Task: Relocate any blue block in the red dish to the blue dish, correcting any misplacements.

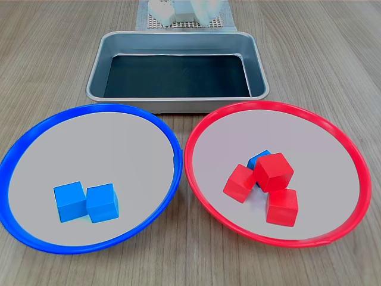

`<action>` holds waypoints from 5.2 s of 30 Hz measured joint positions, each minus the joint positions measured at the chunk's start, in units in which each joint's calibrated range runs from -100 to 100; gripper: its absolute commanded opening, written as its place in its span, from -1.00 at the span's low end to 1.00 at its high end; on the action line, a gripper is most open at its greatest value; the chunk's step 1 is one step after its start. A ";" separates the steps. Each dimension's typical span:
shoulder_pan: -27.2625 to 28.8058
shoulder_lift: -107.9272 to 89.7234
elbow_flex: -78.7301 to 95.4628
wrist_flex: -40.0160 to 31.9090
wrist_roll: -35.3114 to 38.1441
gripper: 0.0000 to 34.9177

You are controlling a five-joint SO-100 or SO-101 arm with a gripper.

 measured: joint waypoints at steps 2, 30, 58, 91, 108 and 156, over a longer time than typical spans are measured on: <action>0.53 2.64 -1.63 -0.16 2.00 -0.91; -1.33 30.95 -20.96 -4.57 -10.16 -0.91; -6.11 48.51 -37.11 0.82 -12.16 -0.74; -3.98 65.56 -55.90 7.10 -16.61 -0.65; -5.93 73.23 -65.79 9.05 -17.00 -0.53; -6.02 73.66 -59.98 5.79 -17.29 -0.99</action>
